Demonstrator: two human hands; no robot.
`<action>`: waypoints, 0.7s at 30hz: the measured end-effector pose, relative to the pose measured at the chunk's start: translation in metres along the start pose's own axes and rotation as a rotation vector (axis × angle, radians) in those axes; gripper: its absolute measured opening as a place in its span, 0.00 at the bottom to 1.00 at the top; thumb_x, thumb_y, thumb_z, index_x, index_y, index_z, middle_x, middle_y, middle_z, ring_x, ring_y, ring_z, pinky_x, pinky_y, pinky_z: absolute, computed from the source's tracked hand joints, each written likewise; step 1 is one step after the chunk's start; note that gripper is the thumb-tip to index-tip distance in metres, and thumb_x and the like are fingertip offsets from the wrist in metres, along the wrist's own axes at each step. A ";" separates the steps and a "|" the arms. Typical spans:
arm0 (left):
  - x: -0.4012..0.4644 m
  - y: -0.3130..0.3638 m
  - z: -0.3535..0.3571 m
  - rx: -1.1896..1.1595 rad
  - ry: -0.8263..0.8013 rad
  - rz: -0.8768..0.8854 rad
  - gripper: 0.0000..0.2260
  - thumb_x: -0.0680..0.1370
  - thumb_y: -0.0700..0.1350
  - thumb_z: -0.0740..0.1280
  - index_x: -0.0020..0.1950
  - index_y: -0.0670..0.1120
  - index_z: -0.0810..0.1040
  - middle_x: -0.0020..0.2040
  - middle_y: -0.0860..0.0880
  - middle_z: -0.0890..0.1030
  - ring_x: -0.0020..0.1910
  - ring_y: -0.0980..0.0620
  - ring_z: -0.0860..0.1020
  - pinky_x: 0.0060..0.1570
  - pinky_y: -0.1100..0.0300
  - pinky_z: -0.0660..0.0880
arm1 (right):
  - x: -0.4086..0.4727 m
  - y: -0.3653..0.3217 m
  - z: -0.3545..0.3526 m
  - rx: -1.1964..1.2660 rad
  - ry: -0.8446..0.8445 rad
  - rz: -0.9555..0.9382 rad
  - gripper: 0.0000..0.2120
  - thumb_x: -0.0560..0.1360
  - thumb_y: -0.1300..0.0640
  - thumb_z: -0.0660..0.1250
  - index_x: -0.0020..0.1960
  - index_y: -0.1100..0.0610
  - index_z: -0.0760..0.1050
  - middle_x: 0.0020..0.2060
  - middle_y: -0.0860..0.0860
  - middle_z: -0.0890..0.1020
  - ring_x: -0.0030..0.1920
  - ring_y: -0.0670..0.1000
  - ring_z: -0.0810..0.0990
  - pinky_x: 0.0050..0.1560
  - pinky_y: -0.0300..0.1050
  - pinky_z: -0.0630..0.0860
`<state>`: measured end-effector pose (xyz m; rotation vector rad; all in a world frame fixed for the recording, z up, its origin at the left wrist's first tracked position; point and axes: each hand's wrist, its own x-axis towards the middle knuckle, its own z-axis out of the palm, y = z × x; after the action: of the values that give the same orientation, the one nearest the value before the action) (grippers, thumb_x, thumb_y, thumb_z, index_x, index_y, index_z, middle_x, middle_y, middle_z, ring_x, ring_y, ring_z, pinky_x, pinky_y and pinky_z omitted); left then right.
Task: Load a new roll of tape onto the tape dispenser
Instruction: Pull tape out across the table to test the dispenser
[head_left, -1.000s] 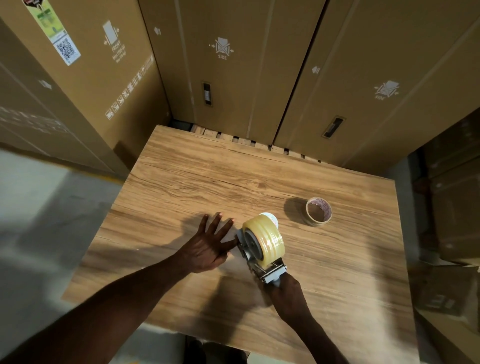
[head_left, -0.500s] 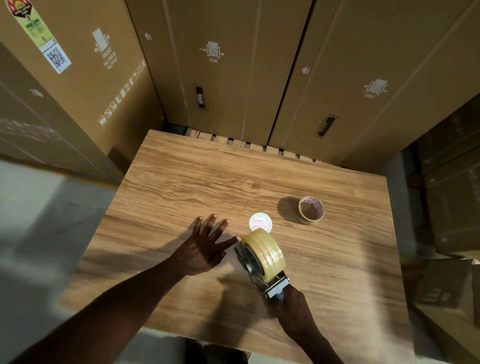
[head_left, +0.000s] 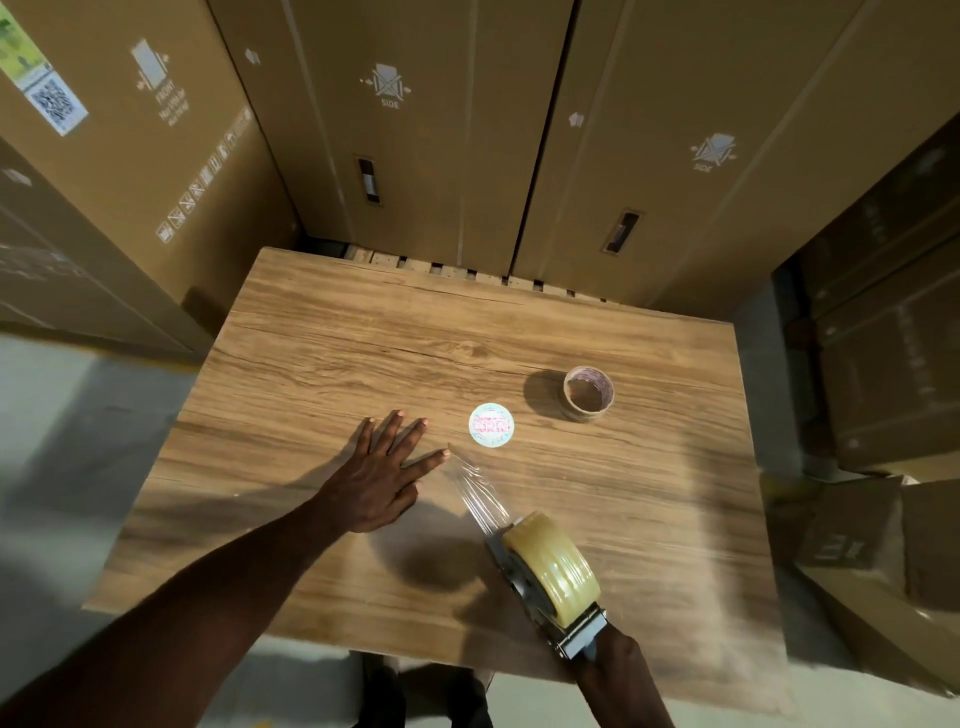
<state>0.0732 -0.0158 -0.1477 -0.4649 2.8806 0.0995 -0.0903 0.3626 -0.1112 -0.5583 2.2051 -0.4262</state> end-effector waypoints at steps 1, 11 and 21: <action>0.001 0.001 -0.001 0.000 -0.009 -0.003 0.31 0.80 0.57 0.56 0.82 0.63 0.49 0.84 0.42 0.50 0.81 0.32 0.49 0.73 0.28 0.52 | -0.001 0.013 0.003 0.012 -0.066 0.102 0.17 0.73 0.57 0.73 0.59 0.64 0.81 0.55 0.61 0.86 0.60 0.59 0.84 0.55 0.34 0.73; 0.008 0.015 -0.011 0.007 -0.118 -0.061 0.30 0.76 0.57 0.55 0.80 0.60 0.57 0.82 0.41 0.57 0.79 0.29 0.56 0.69 0.27 0.60 | -0.032 0.027 -0.012 0.071 0.047 -0.108 0.12 0.72 0.51 0.71 0.54 0.50 0.83 0.47 0.43 0.89 0.50 0.39 0.85 0.49 0.47 0.83; 0.007 0.017 -0.012 0.020 -0.173 -0.095 0.30 0.78 0.60 0.52 0.81 0.60 0.53 0.83 0.43 0.52 0.79 0.29 0.53 0.69 0.27 0.61 | -0.065 0.083 -0.017 0.002 0.036 0.017 0.13 0.71 0.52 0.71 0.56 0.45 0.82 0.46 0.44 0.87 0.53 0.43 0.85 0.52 0.41 0.80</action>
<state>0.0589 -0.0029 -0.1372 -0.5596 2.6839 0.0899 -0.0863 0.4691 -0.0993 -0.5343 2.2426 -0.4322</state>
